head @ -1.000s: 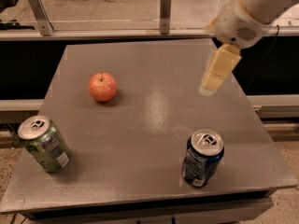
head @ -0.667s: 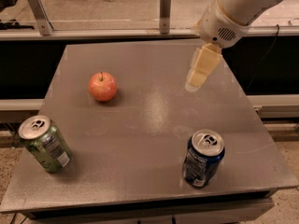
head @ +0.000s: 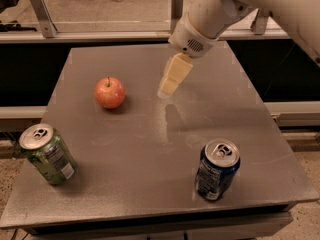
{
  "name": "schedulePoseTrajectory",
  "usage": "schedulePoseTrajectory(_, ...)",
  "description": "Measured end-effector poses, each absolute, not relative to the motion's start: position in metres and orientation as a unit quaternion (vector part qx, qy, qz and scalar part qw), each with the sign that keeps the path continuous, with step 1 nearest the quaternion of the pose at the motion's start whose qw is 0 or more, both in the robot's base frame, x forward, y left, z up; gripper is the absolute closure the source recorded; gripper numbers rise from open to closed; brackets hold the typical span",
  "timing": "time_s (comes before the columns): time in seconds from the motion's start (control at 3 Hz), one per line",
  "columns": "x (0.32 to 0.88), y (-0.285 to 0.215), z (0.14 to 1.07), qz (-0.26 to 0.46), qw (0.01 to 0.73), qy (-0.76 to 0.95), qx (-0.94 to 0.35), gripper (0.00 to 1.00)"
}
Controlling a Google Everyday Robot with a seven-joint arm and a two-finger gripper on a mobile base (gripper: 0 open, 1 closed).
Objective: Move apple near pepsi can
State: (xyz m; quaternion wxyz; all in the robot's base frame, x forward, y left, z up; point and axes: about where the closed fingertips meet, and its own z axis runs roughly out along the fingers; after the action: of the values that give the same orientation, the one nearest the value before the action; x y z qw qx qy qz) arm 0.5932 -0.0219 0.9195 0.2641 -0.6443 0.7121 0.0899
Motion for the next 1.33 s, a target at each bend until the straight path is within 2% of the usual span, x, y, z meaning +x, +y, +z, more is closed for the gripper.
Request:
schedulePoseTrajectory(0.67, 0.598, 0.056, 0.895, 0.134, 0.259, 0.679, -0.673, 0.00)
schedulePoseTrajectory(1.33, 0.589, 0.096, 0.874, 0.163, 0.242, 0.654, -0.698, 0.00)
